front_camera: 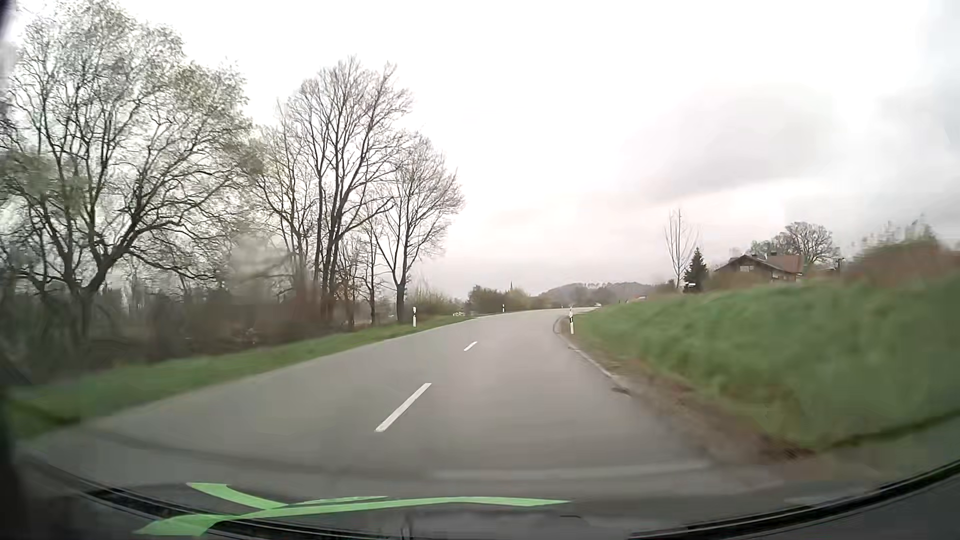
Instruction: Follow the waypoints while adhering to traffic rules and regulations
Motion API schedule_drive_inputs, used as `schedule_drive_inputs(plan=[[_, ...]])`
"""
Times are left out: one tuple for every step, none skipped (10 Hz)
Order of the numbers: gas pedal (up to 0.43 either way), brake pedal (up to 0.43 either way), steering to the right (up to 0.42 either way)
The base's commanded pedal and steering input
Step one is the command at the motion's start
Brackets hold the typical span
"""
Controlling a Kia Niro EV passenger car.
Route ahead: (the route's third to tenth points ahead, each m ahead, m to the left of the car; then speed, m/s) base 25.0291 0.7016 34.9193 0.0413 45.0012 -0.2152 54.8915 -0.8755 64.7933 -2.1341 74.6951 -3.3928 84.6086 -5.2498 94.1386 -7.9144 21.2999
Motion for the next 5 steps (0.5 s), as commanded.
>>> schedule_drive_inputs(plan=[[0.059, 0.0, 0.003], [0.059, 0.0, 0.003], [0.059, 0.0, 0.003], [0.067, 0.0, 0.004], [0.087, 0.0, 0.004]])
